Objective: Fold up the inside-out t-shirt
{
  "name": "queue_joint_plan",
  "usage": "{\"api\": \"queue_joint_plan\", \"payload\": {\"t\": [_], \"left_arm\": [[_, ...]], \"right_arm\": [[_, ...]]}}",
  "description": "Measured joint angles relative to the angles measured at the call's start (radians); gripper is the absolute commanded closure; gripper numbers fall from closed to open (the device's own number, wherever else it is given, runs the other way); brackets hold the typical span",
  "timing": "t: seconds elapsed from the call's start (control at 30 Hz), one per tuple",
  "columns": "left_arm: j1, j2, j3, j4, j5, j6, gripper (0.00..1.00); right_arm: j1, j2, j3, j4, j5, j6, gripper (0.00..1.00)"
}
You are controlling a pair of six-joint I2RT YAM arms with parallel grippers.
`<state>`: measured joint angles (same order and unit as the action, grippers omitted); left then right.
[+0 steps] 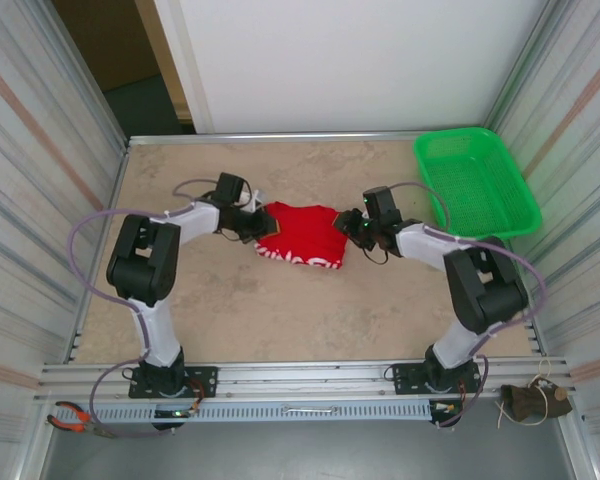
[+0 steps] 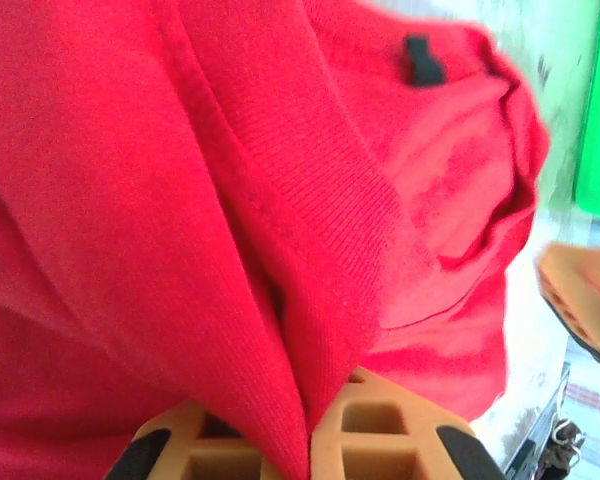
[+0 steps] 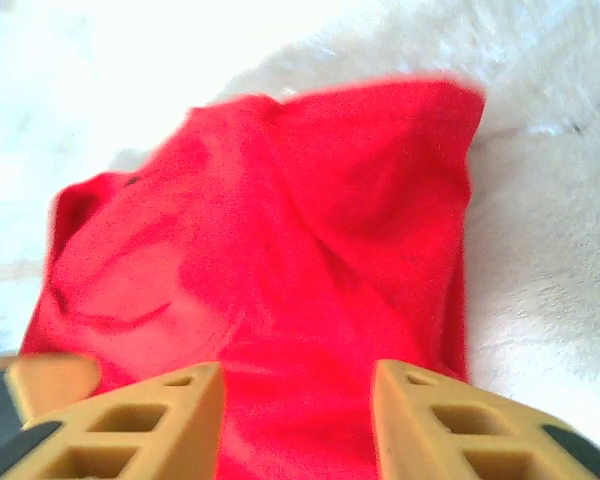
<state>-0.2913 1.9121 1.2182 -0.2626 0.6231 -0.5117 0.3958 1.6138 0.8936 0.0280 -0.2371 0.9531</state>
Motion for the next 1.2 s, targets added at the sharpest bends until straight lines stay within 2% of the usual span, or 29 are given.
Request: {"api": "queue_joint_plan", "payload": {"t": [0.3,0.5,0.53,0.6,0.63,0.67,0.7,0.77,0.8,0.93,1.07,1.2], "left_arm": [[0.259,0.142,0.426,-0.439,-0.200,0.331,1.00],[0.418,0.278,0.618,-0.613,-0.295,0.447,1.00],[0.436,0.298,0.645,-0.629,-0.308,0.459,0.91],[0.476,0.341,0.713,-0.666,-0.336,0.482,0.50],[0.488,0.355,0.738,-0.676,-0.349,0.486,0.38],[0.502,0.369,0.768,-0.691,-0.365,0.489,0.30],[0.515,0.376,0.789,-0.703,-0.377,0.489,0.24],[0.531,0.366,0.801,-0.710,-0.395,0.486,0.13],[0.535,0.353,0.798,-0.708,-0.405,0.480,0.01],[0.534,0.213,0.690,-0.648,-0.403,0.424,0.01],[0.497,-0.111,0.431,-0.506,-0.405,0.352,0.01],[0.366,-0.489,0.084,-0.256,-0.483,0.322,0.01]], "right_arm": [[-0.129,-0.398,0.003,-0.204,-0.002,-0.061,0.36],[-0.239,-0.587,-0.047,-0.350,-0.005,-0.102,0.34],[-0.256,-0.602,-0.053,-0.370,-0.009,-0.106,0.33],[-0.291,-0.627,-0.067,-0.415,-0.020,-0.121,0.29],[-0.304,-0.636,-0.072,-0.437,-0.024,-0.127,0.25],[-0.314,-0.643,-0.075,-0.457,-0.026,-0.133,0.15],[-0.323,-0.650,-0.076,-0.479,-0.026,-0.141,0.00],[-0.333,-0.664,-0.076,-0.512,-0.011,-0.163,0.00],[-0.335,-0.672,-0.075,-0.532,0.009,-0.179,0.00],[-0.339,-0.694,-0.067,-0.612,0.132,-0.230,0.00],[-0.339,-0.695,-0.067,-0.624,0.330,-0.267,0.00],[-0.339,-0.706,-0.181,-0.483,0.499,-0.358,0.00]]}}
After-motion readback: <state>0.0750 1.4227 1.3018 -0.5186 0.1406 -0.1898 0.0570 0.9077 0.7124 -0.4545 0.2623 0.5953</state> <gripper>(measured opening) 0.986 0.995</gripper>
